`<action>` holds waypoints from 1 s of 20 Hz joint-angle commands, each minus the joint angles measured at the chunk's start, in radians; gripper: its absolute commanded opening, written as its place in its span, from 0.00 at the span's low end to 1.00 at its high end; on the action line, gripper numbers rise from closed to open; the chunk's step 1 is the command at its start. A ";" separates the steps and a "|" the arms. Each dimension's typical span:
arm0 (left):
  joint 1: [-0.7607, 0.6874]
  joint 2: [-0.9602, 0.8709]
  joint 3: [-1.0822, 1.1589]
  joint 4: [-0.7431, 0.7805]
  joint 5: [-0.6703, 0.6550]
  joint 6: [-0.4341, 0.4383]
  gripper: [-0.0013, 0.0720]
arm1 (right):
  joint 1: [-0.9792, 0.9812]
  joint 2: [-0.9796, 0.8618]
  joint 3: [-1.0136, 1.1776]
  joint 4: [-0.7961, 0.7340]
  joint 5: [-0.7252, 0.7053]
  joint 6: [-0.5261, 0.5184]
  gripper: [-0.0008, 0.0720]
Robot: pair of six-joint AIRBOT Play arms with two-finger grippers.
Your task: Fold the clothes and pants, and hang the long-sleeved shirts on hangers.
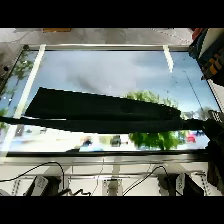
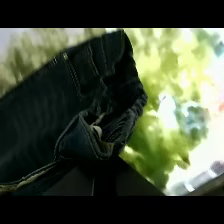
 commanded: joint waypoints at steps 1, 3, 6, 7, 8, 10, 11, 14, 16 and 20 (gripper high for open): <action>-0.201 -0.031 0.058 -0.011 0.266 0.003 0.05 | 0.000 -0.007 -0.021 0.074 -0.190 0.094 0.06; -0.358 -0.098 0.089 -0.011 0.391 0.003 0.05 | 0.000 -0.041 -0.049 0.164 -0.249 0.096 0.06; -0.568 -0.246 0.143 -0.012 0.555 0.003 0.05 | 0.070 -0.132 -0.081 0.200 -0.354 0.096 0.06; -0.618 -0.293 0.166 -0.012 0.588 0.002 0.05 | 0.115 -0.174 -0.086 0.201 -0.411 0.097 0.06; -0.660 -0.343 0.195 -0.012 0.612 0.003 0.05 | 0.162 -0.216 -0.086 0.203 -0.481 0.097 0.06; -0.723 -0.420 0.249 -0.012 0.671 0.003 0.05 | 0.262 -0.303 -0.085 0.221 -0.662 0.097 0.06; -0.749 -0.449 0.271 -0.012 0.711 0.003 0.05 | 0.310 -0.349 -0.085 0.235 -0.757 0.103 0.06; -0.795 -0.502 0.290 -0.012 0.810 0.003 0.05 | 0.431 -0.480 -0.085 0.256 -0.978 0.141 0.06; -0.798 -0.523 0.291 -0.012 0.814 0.001 0.05 | 0.494 -0.564 -0.085 0.256 -1.089 0.155 0.06; -0.798 -0.543 0.291 -0.012 0.853 -0.001 0.05 | 0.552 -0.677 -0.085 0.258 -1.233 0.225 0.06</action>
